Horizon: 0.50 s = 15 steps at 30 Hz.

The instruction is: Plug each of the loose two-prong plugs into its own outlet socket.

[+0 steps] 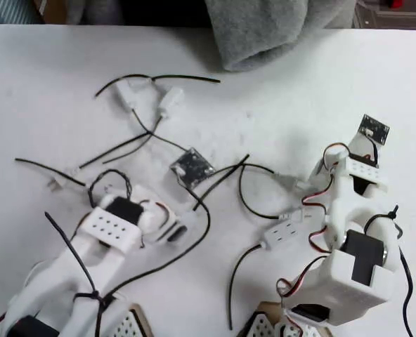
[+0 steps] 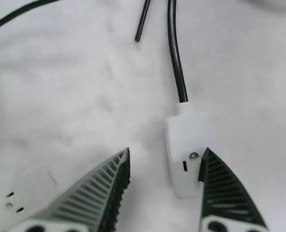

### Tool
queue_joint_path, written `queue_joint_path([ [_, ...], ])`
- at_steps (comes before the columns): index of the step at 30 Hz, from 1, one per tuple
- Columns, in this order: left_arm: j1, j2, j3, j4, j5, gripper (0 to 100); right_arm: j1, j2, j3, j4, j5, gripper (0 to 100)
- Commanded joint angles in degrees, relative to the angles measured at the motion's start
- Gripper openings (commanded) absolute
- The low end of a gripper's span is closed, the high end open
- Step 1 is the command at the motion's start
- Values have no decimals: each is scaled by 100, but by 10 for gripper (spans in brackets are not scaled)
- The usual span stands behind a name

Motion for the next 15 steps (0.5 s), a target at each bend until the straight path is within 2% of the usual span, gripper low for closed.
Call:
queue_joint_path([
  [1, 382, -75, 9, 246, 26, 242, -40, -242, -26, -48, 44, 341],
  [6, 593, 479, -281, 475, 70, 242, -48, -242, -26, -48, 44, 341],
  [15, 620, 3037, -2189, 1538, 237, 218, -48, -242, -26, -48, 44, 342],
])
